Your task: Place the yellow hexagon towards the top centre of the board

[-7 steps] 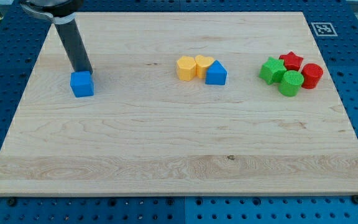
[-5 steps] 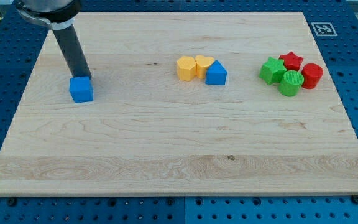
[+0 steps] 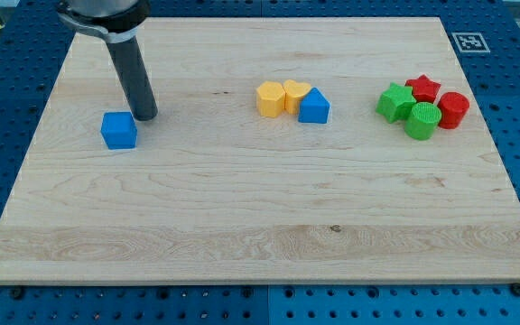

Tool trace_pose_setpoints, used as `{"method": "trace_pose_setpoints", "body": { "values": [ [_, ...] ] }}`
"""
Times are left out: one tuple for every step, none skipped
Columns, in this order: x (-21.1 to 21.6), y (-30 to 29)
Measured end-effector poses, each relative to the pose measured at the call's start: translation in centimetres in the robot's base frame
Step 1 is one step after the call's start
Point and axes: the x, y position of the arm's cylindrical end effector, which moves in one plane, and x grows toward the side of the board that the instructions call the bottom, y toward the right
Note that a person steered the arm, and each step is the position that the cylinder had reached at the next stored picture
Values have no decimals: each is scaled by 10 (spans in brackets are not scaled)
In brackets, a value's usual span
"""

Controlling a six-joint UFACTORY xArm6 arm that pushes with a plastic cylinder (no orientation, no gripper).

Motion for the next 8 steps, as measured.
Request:
{"method": "trace_pose_setpoints", "body": {
  "values": [
    [0,15],
    [0,20],
    [9,26],
    [17,32],
    [17,66],
    [21,106],
    [25,134],
    [35,159]
  ]
}}
